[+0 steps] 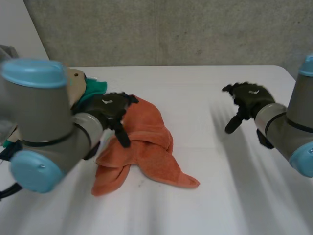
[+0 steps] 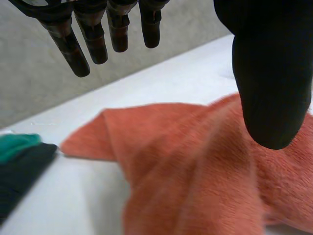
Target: Fold the laundry.
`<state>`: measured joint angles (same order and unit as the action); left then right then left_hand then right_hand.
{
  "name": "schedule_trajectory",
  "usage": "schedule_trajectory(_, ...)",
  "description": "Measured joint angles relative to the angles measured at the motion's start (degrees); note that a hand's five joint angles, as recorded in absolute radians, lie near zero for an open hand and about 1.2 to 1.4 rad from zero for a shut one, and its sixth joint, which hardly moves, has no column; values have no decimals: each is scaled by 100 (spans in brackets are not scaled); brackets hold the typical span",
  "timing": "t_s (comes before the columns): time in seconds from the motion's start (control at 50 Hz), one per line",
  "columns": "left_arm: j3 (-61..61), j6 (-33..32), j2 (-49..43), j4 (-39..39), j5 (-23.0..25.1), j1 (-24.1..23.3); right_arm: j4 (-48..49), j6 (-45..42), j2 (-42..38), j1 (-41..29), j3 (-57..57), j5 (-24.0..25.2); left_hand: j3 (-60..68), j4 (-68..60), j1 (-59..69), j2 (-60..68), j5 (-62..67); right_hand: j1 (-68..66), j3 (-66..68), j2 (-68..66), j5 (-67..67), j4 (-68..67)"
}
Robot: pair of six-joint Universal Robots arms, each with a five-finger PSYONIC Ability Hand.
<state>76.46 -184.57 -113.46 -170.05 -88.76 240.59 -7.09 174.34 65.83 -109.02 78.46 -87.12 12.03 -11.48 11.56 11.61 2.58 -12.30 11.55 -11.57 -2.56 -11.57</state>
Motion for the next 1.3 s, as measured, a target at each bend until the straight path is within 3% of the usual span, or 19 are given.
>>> schedule_trajectory(0.22, 391, -821, 123, -12, 1124, 977, -630, 809, -349, -884, 172, 581, 0, 0, -1, 0, 0, 0, 0, 0, 0, 0)
schedule_trajectory(0.36, 357, -1238, -608, 188, 1804, 1197, -275, 1014, -879, -1470, 142, 310, 378, -440, 492, 447, 361, 0, 0, -1, 0, 0)
schedule_trajectory(0.46, 244, -1426, -963, 259, 1884, 1180, -97, 1013, -1260, -1673, -90, 7, 1215, -1293, 1452, 1263, 1188, -562, 558, -614, -504, -543)
schedule_trajectory(0.48, 154, -1510, -1095, 276, 1867, 1141, -54, 1003, -1435, -1747, -239, -124, 3402, -3479, 3668, 3532, 3306, -1787, 1821, -1847, -1662, -1802)
schedule_trajectory(0.54, 2, -1570, -1149, 280, 1783, 1065, -33, 983, -1598, -1814, -467, -250, 4845, -4960, 4829, 5001, 4739, -4060, 4284, -4386, -4155, -4277)
schedule_trajectory(0.62, -295, -1554, -924, 266, 1472, 921, 28, 894, -1550, -1780, -791, -336, 5517, -5690, 5125, 5612, 5254, -5105, 5563, -5531, -5345, -5609)
schedule_trajectory(0.78, -874, -1282, 293, -13, 648, 655, 596, 70, -567, -1318, -1451, -365, 5561, -5705, 5125, 5612, 5254, -5105, 5578, -5531, -5345, -5648)
schedule_trajectory(0.94, -1000, -1008, 1517, -416, 642, 361, 1180, -1389, 253, -1017, -2080, -455, 5610, -5708, 5125, 5656, 5254, -5105, 5578, -5531, -5345, -5648)
schedule_trajectory(1.08, -573, -967, 1594, -493, 738, 131, 1355, -1941, 298, -1007, -2113, -384, 5611, -5709, 5125, 5660, 5254, -5105, 5578, -5531, -5345, -5648)
schedule_trajectory(1.18, -81, -887, 1072, -663, 675, -161, 1378, -2018, 52, -1033, -1760, -199, 5605, -5696, 5124, 5654, 5252, -5105, 5607, -5531, -5416, -5648)
schedule_trajectory(1.2, 62, -827, 834, -715, 620, -276, 1367, -2033, -88, -1031, -1608, -192, 4633, -4738, 4658, 4675, 4598, -5105, 5616, -5531, -5416, -5648)
schedule_trajectory(1.28, 324, -597, 215, -762, 421, -586, 1335, -2180, -545, -987, -1287, -369, 3193, -3309, 3099, 3215, 3209, -5105, 5625, -5531, -5416, -5649)
schedule_trajectory(1.3, 364, -531, 92, -742, 372, -653, 1323, -2263, -670, -965, -1234, -461, 2050, -2059, 1819, 2066, 1959, -5105, 5625, -5531, -5416, -5649)
